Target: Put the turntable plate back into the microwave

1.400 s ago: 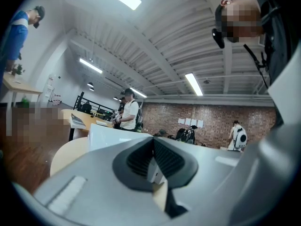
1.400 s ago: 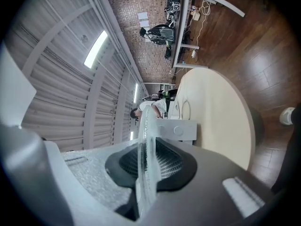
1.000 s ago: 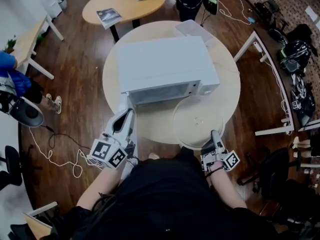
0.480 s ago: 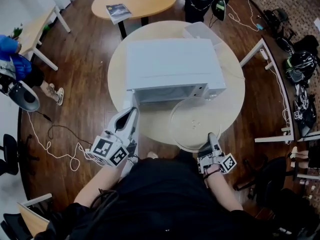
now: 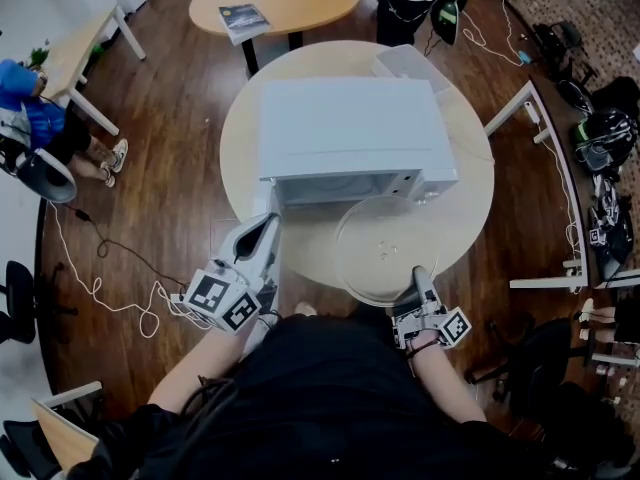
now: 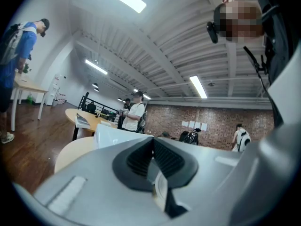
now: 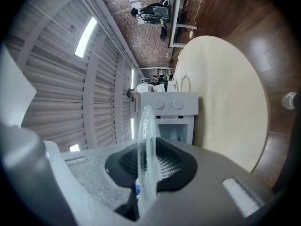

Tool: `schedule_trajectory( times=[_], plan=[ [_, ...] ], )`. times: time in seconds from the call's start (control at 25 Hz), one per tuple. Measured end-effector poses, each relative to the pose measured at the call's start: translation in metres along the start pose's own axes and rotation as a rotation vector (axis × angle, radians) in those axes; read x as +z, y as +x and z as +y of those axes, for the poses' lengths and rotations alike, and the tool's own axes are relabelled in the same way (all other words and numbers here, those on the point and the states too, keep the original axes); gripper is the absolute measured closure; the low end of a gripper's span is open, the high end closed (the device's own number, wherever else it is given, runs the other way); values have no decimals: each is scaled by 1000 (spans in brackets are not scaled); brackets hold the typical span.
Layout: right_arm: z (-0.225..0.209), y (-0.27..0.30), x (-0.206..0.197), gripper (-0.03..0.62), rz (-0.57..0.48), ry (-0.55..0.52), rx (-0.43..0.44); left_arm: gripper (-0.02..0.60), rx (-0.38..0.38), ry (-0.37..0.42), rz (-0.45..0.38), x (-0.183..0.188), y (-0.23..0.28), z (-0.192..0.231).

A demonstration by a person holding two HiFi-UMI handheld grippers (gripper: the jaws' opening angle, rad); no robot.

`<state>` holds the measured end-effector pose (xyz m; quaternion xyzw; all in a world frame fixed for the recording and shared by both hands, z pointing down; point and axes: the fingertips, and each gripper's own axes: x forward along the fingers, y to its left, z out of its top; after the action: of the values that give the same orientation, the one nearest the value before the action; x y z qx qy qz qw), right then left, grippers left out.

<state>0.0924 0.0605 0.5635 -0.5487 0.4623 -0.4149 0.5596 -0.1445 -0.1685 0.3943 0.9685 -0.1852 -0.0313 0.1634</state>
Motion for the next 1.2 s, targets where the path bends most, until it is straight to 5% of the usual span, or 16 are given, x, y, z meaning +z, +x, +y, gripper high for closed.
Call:
schedule_trajectory(
  times=[0.76, 1.2],
  plan=[
    [19, 27, -26, 551, 91, 20, 17, 577, -14, -11, -3, -2, 3, -7],
    [25, 53, -31, 551, 200, 50, 27, 578, 53, 17, 22, 0, 5, 3]
  ],
)
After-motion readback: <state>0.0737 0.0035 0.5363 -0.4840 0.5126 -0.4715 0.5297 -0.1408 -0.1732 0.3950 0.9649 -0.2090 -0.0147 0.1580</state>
